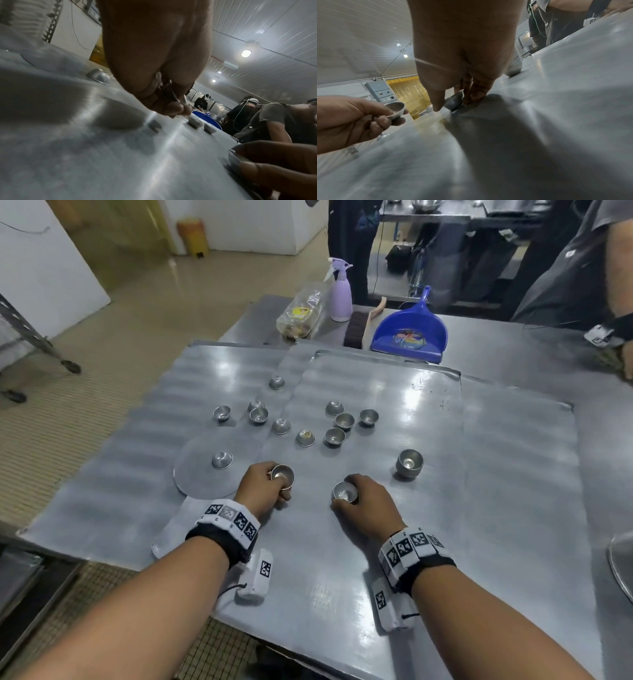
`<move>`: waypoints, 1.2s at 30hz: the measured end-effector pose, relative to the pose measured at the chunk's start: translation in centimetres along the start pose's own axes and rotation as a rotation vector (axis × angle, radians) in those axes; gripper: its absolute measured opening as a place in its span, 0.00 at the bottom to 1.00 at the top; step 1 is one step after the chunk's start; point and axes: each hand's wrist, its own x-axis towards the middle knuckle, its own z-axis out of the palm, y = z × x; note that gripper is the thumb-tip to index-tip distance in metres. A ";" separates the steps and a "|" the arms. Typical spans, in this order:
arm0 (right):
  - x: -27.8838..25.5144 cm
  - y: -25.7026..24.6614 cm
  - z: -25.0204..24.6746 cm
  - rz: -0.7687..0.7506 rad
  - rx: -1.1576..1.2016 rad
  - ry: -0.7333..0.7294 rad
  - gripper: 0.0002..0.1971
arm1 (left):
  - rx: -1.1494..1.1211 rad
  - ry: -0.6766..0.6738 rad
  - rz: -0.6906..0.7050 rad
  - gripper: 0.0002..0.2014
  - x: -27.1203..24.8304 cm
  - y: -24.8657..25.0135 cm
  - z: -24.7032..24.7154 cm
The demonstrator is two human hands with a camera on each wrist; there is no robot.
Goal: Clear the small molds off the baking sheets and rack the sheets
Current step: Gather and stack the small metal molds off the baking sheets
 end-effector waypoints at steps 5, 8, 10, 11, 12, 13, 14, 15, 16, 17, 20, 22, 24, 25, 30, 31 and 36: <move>1.3 -4.3 2.2 -0.086 0.099 -0.022 0.26 | -0.013 -0.084 -0.001 0.09 0.9 0.0 -1.5; 1.9 -7.4 4.0 -0.149 0.104 0.002 0.26 | -0.161 -0.115 -0.054 0.11 1.6 0.4 -2.1; 2.1 -8.9 5.0 -0.141 0.088 0.005 0.26 | -0.297 -0.134 -0.144 0.12 1.9 1.0 -2.4; 2.3 -9.3 5.5 -0.129 0.074 0.007 0.26 | -0.360 -0.164 -0.179 0.12 1.8 1.2 -2.5; 2.4 -9.6 5.9 -0.113 0.063 0.008 0.26 | -0.400 -0.201 -0.197 0.13 1.7 1.5 -2.6; 2.6 -9.8 6.2 -0.096 0.057 0.007 0.26 | -0.405 -0.229 -0.198 0.13 1.6 1.5 -2.8; 2.7 -9.9 6.6 -0.078 0.052 -0.001 0.27 | -0.385 -0.241 -0.182 0.13 1.6 1.4 -3.2; 2.8 -9.9 7.0 -0.061 0.044 -0.014 0.29 | -0.343 -0.243 -0.156 0.14 1.9 0.9 -3.6; 2.9 -9.9 7.3 -0.045 0.036 -0.031 0.32 | -0.291 -0.236 -0.126 0.13 2.3 0.4 -4.1; 3.0 -9.8 7.6 -0.027 0.028 -0.041 0.34 | -0.235 -0.221 -0.104 0.11 2.8 -0.2 -4.7; 3.3 -9.2 8.3 0.020 0.009 -0.022 0.34 | -0.143 -0.183 -0.096 0.08 4.0 -1.4 -6.3; 3.7 -8.7 8.4 0.058 0.017 0.025 0.30 | -0.106 -0.207 -0.063 0.08 4.3 -1.3 -6.6; 4.3 -8.1 7.8 0.110 0.011 0.079 0.25 | -0.065 -0.239 -0.022 0.10 4.5 -0.9 -6.3; 4.7 -7.8 7.3 0.141 -0.002 0.105 0.23 | -0.045 -0.251 -0.005 0.10 4.5 -0.6 -6.0; 7.3 -6.4 3.1 0.264 -0.195 0.139 0.22 | 0.038 -0.274 0.049 0.11 4.5 -0.4 -4.8; 7.9 -6.4 2.3 0.271 -0.230 0.133 0.22 | 0.043 -0.267 0.051 0.12 4.5 -0.7 -4.8; 10.7 -7.4 0.6 0.228 -0.315 0.111 0.18 | 0.057 -0.239 0.062 0.11 4.4 -1.7 -4.8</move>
